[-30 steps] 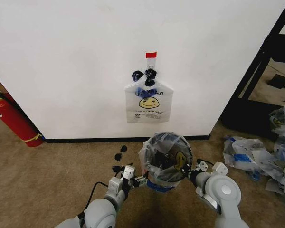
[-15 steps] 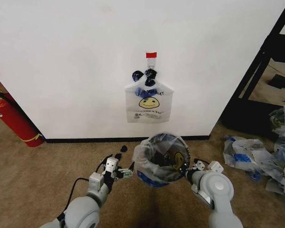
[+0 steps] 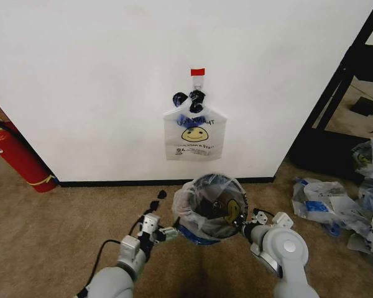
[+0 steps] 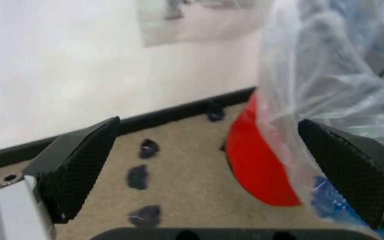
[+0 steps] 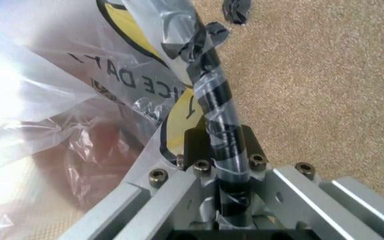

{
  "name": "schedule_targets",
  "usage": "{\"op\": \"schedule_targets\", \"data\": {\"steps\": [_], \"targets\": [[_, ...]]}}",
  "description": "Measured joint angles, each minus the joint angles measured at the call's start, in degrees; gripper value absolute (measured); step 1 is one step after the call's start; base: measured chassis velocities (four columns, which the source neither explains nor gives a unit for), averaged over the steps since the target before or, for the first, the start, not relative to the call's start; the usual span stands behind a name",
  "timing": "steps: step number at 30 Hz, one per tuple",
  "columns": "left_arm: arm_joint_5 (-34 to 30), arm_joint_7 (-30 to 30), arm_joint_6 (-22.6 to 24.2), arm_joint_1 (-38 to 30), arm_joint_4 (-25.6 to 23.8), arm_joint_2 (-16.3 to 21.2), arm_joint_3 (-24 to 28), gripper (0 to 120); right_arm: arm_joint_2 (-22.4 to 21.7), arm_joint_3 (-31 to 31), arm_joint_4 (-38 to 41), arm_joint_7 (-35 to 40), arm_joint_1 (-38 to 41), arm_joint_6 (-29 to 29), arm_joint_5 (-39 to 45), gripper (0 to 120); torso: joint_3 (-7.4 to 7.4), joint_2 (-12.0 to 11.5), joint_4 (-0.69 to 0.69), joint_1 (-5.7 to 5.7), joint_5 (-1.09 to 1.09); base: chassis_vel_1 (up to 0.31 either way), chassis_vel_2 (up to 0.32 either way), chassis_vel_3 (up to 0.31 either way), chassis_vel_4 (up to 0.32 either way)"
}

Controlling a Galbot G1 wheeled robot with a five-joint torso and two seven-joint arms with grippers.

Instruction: Pick up the garbage bag from the wall and place it over the trash bin.

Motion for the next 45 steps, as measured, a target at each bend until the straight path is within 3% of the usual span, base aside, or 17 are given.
{"op": "schedule_targets", "data": {"steps": [5,10,33,38,45], "targets": [[-0.22,0.14,-1.23,6.58,-3.14,0.93,-8.65,100,-0.02,-0.97,-3.49,0.59,2.51,0.23,-0.54,0,0.0,0.0,0.02,0.0,0.01,0.0,0.0,0.0,0.0],[-0.41,0.08,-1.44,7.99,-4.13,0.71,-10.63,100,-0.04,-2.08,-6.14,0.66,4.29,0.21,-1.31,0,0.0,0.0,0.0,0.0,0.0,0.0,0.0,0.0,0.0],[-2.49,-1.61,3.11,2.49,-6.45,-0.78,-7.0,100,-0.08,-4.05,-13.47,-1.62,6.05,-0.11,-3.16,0,-0.02,0.01,-0.04,-0.01,-0.05,0.0,0.0,0.0,0.0],[-2.57,-1.59,3.09,2.48,-6.36,-0.96,-7.19,100,-0.06,-4.77,-13.81,-1.85,5.7,-0.16,-4.28,0,0.01,0.0,0.05,0.0,0.03,0.0,0.0,0.0,0.0],[-2.59,-1.55,3.08,2.24,-6.21,-1.27,-6.87,100,-0.04,-5.55,-12.58,-2.26,5.0,-0.24,-5.68,16,0.02,-0.01,0.02,0.01,0.03,0.0,0.0,0.0,0.0]]}}
